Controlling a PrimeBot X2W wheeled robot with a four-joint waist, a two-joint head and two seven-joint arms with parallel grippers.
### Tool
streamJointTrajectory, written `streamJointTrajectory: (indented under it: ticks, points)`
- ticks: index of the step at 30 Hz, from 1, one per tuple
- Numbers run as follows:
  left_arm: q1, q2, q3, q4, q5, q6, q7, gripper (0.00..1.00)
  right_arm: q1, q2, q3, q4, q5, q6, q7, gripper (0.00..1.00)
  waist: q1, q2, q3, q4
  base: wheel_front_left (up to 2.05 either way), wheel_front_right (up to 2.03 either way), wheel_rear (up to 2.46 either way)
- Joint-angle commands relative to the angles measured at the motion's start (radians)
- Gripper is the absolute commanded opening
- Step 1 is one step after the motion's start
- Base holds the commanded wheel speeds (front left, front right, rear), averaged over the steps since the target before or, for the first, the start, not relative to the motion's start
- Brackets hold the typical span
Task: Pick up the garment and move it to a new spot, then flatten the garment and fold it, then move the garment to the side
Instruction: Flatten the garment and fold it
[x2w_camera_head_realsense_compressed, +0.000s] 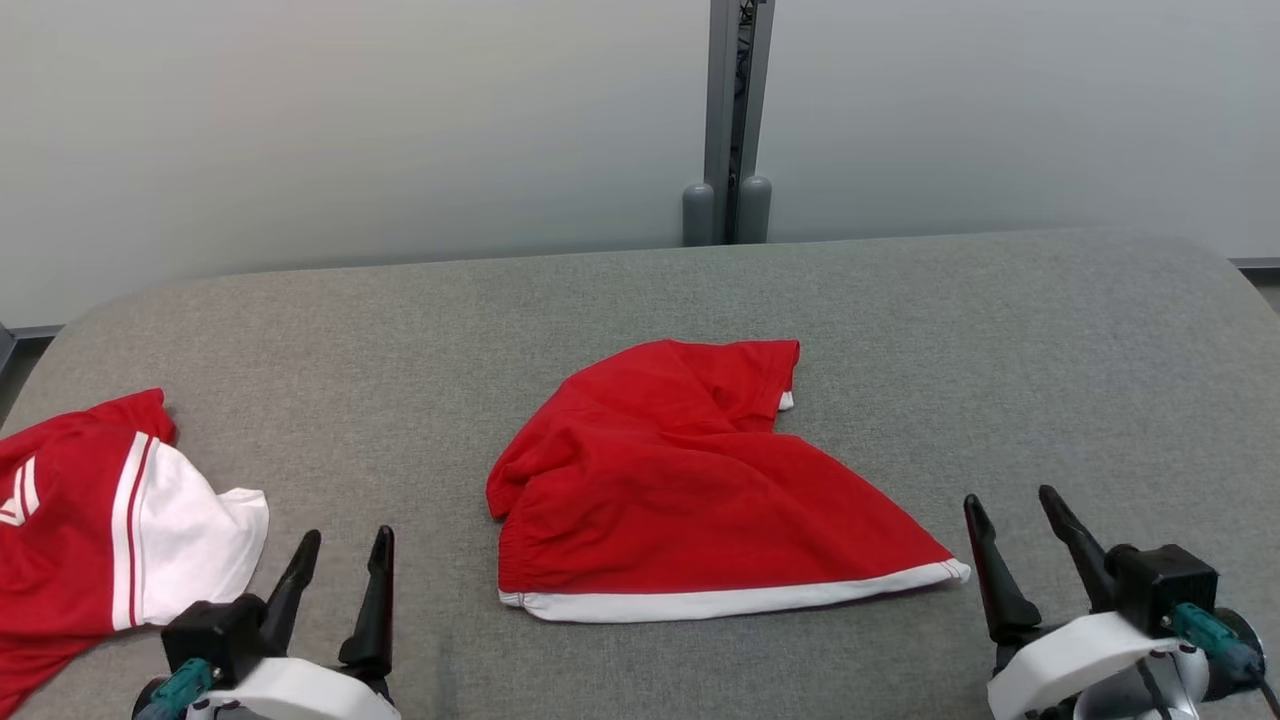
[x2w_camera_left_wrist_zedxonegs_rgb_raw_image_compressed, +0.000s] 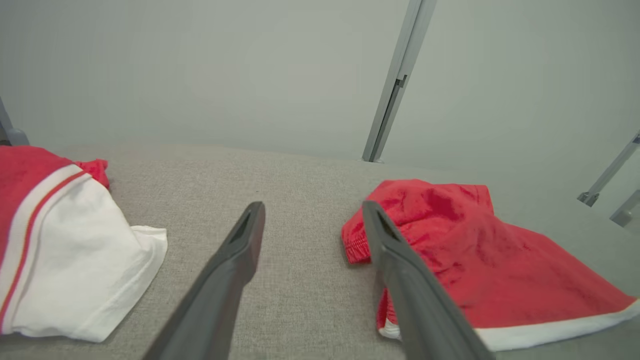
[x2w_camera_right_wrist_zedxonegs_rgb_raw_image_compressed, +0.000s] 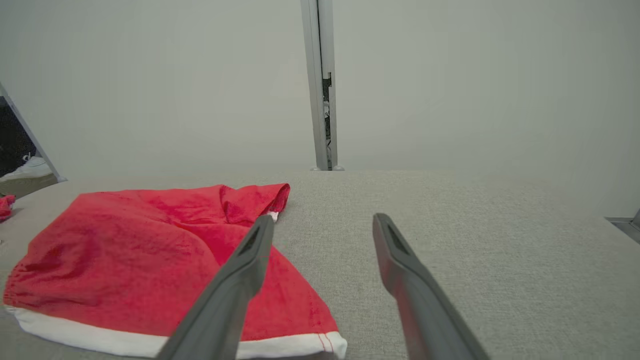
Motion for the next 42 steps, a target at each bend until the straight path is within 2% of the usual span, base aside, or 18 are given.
streamJointTrajectory:
  ticks: [1, 7, 12, 17, 23, 29, 42]
  points:
    - [-0.009, 0.012, -0.002, 0.003, -0.003, -0.005, 0.015, 1.0, -0.014, -0.021, 0.002, 0.009, 0.016, 0.0, 0.018, 1.0, 0.0, 0.0, 0.001, -0.002, 0.0, 0.0, 0.0]
    - [-0.019, 0.036, -0.049, 0.008, -0.009, -0.018, 0.164, 1.0, -0.028, -0.068, 0.024, 0.064, 0.055, 0.0, 0.167, 1.0, 0.0, 0.0, 0.021, -0.006, 0.0, 0.0, 0.0]
    - [-0.031, 0.049, -0.1, -0.001, -0.021, -0.04, 0.251, 1.0, -0.05, -0.062, 0.034, 0.095, 0.079, 0.0, 0.262, 1.0, 0.0, 0.0, 0.055, -0.009, 0.0, 0.0, 0.0]
    - [-0.06, 0.062, -0.146, 0.004, -0.032, -0.053, 0.3, 1.0, -0.101, -0.052, 0.056, 0.144, 0.103, 0.0, 0.312, 1.0, 0.0, 0.0, 0.096, -0.015, 0.0, 0.0, 0.0]
    - [-0.084, 0.079, -0.196, 0.023, -0.051, -0.063, 0.34, 1.0, -0.155, -0.036, 0.075, 0.22, 0.128, 0.0, 0.343, 1.0, 0.0, 0.0, 0.119, -0.013, 0.0, 0.0, 0.0]
    - [-0.098, 0.097, -0.239, 0.034, -0.08, -0.069, 0.364, 1.0, -0.18, -0.03, 0.085, 0.266, 0.146, 0.0, 0.323, 1.0, 0.0, 0.0, 0.129, -0.006, 0.0, 0.0, 0.0]
    - [-0.192, 0.132, -0.326, 0.091, -0.125, -0.068, 0.33, 1.0, -0.238, -0.018, 0.121, 0.329, 0.163, 0.0, 0.294, 1.0, 0.0, 0.0, 0.193, -0.012, 0.0, 0.0, 0.0]
